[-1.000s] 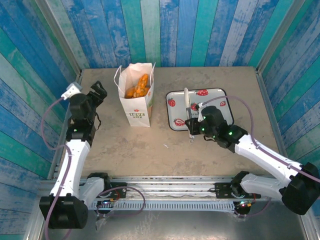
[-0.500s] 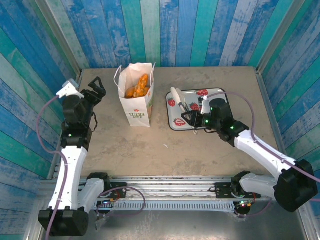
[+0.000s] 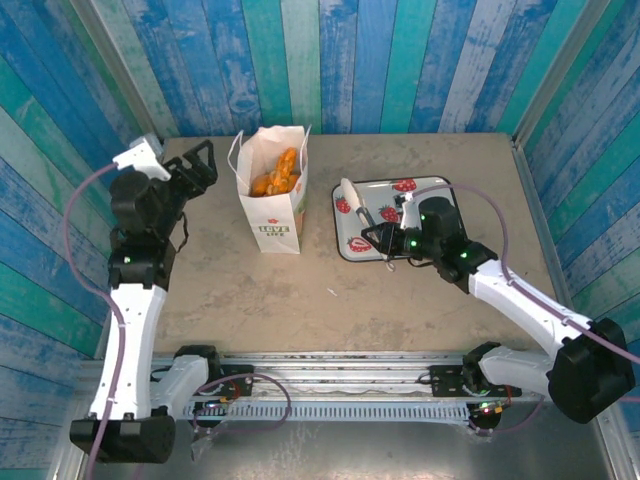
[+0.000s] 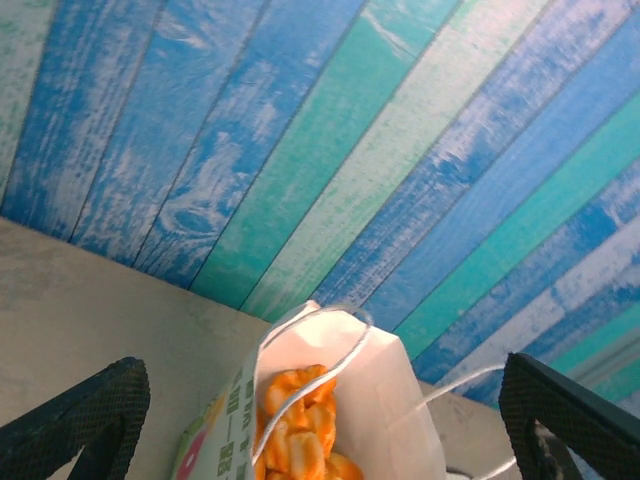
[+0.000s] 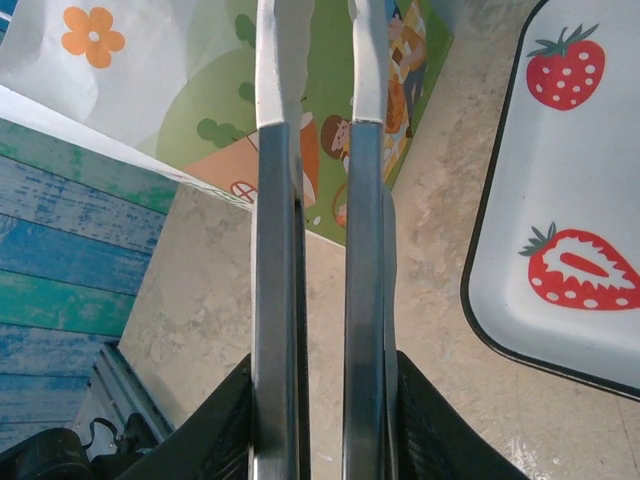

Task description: Take the fake bread out of the paper bag

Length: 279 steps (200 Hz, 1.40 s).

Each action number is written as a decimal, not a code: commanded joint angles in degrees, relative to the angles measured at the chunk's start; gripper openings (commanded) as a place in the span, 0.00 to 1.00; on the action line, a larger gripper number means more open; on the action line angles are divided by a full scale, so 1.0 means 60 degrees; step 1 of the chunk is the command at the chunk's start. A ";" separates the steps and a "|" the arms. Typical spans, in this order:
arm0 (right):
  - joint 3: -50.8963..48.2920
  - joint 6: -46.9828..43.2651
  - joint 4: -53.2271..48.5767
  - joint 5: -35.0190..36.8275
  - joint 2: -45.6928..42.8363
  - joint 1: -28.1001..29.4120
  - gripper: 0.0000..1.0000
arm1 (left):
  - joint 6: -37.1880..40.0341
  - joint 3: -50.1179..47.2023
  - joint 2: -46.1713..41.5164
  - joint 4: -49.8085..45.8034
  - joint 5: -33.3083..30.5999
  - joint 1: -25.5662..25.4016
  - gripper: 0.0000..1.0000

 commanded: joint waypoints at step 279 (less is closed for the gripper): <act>0.0857 -0.0504 -0.1348 0.0981 -0.0386 -0.0077 0.30 | 0.3045 0.4761 0.6876 -0.4414 -0.2532 -0.1731 0.34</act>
